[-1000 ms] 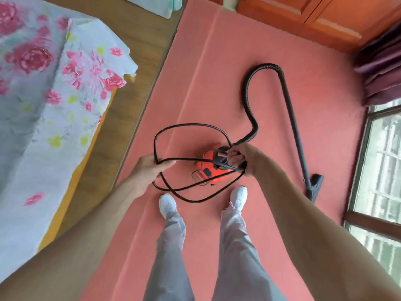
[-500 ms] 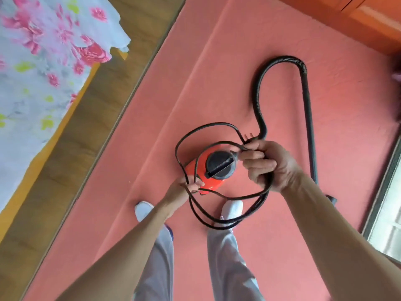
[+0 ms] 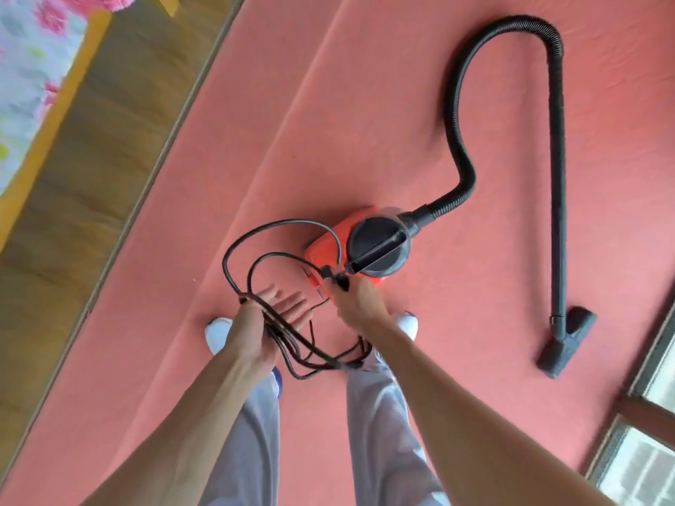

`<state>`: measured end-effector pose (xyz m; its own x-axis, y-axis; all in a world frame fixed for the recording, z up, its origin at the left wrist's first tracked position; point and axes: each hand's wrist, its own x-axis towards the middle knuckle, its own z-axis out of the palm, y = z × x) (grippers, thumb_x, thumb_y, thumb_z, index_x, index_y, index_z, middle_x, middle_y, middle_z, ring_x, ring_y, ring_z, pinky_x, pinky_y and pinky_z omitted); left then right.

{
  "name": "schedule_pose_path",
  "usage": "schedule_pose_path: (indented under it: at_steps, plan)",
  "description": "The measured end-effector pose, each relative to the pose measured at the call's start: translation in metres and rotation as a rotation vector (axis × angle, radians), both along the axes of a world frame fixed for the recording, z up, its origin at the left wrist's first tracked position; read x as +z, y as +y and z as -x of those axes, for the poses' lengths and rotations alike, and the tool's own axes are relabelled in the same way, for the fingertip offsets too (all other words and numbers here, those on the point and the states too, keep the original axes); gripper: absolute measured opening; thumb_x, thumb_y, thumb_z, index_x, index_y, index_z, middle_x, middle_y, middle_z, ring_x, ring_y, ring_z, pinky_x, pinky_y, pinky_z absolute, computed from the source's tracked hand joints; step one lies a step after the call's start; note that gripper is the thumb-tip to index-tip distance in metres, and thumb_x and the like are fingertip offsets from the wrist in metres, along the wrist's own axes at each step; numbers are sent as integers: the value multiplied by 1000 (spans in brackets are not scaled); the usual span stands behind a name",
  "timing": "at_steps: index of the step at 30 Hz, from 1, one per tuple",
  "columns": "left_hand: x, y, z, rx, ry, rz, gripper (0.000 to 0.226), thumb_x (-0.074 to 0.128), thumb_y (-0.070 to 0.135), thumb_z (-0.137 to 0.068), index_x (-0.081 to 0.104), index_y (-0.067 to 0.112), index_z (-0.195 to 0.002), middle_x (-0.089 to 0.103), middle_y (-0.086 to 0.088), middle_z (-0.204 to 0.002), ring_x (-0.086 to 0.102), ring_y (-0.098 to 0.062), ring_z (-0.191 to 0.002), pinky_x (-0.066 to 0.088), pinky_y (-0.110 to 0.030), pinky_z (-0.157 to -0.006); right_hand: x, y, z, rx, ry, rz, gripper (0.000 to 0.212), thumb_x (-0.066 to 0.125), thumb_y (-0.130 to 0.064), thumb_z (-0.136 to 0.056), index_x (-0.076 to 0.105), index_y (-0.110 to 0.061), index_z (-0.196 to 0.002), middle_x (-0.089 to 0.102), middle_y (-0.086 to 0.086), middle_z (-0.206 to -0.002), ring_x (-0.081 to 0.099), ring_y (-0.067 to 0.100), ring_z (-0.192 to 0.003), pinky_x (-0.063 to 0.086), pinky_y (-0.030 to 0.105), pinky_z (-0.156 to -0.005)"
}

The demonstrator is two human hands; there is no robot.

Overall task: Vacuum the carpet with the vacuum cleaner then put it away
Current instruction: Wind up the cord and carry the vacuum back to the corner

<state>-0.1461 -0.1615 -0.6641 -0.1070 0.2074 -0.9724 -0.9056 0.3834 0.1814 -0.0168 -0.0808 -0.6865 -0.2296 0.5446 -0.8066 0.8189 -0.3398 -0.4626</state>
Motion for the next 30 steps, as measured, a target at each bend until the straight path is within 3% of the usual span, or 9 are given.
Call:
schedule_pose_path:
  at_steps: [4,7,10,12,15,21,24,27,30]
  plan:
    - [-16,10,-2,-390,2,7,21,65,32,-87,67,11,-88,69,-4,-85,65,-11,-59,44,-27,-68,-10,-35,10,13,32,69,35,51,-36,-95,60,-14,-69,69,17,-80,65,35,-79,50,40,-69]
    - [-14,23,-18,-652,15,16,43,81,36,-72,74,1,-95,74,-15,-96,68,-24,-79,51,-38,-82,1,-33,4,-43,72,50,24,50,-21,-96,68,-6,-91,71,12,-88,60,33,-82,36,27,-67]
    - [-8,46,-39,-681,169,113,41,86,25,-68,73,-3,-95,74,-19,-95,70,-29,-85,53,-37,-87,6,-27,-1,-142,147,58,29,43,-19,-92,63,-1,-102,68,20,-105,60,36,-98,37,25,-69]
    - [-7,60,-50,-681,197,115,34,83,23,-72,75,0,-96,75,-16,-91,72,-28,-88,55,-33,-84,5,-15,-3,-280,137,75,47,36,-30,-78,66,-5,-105,66,19,-107,60,36,-102,49,36,-87]
    - [1,80,-64,-616,44,40,33,72,23,-84,71,3,-110,73,-16,-100,71,-29,-93,58,-27,-61,-24,0,-19,-358,121,77,45,31,-31,-65,62,-12,-90,63,21,-98,57,40,-100,48,51,-93]
    - [-1,119,-81,-629,-8,-73,31,64,26,-90,70,4,-112,73,-17,-106,72,-24,-92,58,-25,-65,9,53,-37,-292,94,28,36,35,-26,-80,58,-14,-105,49,12,-125,38,31,-119,31,43,-108]
    - [-11,135,-75,-757,-27,-76,38,67,25,-87,68,0,-115,68,-17,-102,63,-27,-88,49,-29,-68,5,70,-50,-188,158,91,31,46,-41,-74,56,-13,-83,57,7,-104,43,25,-111,34,46,-104]
    - [-20,148,-77,-830,-3,-75,20,70,22,-85,71,4,-92,65,-5,-66,59,-13,-57,42,-27,-54,-4,82,-62,-264,295,212,46,54,-43,-64,64,0,-78,60,11,-76,55,21,-81,44,55,-92]
    - [-31,166,-93,-721,96,-63,8,66,10,-84,68,5,-78,61,-6,-56,58,-16,-50,48,-30,-56,-4,96,-70,-518,337,194,28,55,-26,-73,68,-3,-84,63,7,-72,58,12,-70,48,33,-72]
